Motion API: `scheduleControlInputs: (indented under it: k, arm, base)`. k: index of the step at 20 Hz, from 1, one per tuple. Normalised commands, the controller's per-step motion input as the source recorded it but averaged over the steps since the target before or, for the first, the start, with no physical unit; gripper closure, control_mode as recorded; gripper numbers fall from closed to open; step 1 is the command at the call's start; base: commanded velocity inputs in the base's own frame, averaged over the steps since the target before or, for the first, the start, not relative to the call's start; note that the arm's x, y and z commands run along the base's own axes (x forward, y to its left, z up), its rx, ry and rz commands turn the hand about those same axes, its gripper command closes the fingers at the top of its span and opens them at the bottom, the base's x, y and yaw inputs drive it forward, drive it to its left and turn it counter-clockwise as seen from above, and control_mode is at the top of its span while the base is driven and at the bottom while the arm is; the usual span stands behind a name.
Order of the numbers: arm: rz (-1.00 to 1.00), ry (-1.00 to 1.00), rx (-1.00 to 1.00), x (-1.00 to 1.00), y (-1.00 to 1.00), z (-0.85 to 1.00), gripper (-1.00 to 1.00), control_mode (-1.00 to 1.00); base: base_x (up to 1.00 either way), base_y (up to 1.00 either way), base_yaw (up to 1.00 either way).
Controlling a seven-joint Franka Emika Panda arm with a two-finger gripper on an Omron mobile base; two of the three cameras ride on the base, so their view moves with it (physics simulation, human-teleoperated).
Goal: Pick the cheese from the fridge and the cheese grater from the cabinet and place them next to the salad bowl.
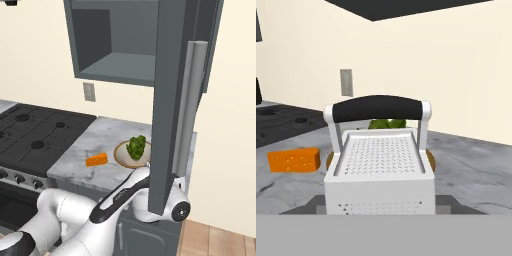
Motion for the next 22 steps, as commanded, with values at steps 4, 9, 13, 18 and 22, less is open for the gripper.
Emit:
scheduleControlInputs:
  k: [4, 9, 13, 18, 22]
  arm:
    - [0.00, 0.00, 0.00, 0.24, 0.00, -0.13, 1.00, -1.00]
    - [0.00, -0.01, 0.00, 0.07, 0.00, -0.28, 1.00, -1.00]
    - [0.00, -0.02, 0.00, 0.13, 0.00, -0.22, 1.00, -1.00]
    - [0.00, 0.00, 0.00, 0.17, 0.00, -0.16, 1.00, -1.00]
    - [0.01, 0.00, 0.00, 0.20, 0.00, -0.14, 1.00, -1.00]
  base:
    - [0.00, 0.00, 0.00]
    - [0.00, 0.00, 0.00]
    - [0.00, 0.00, 0.00]
    - [0.00, 0.00, 0.00]
    - [0.00, 0.00, 0.00]
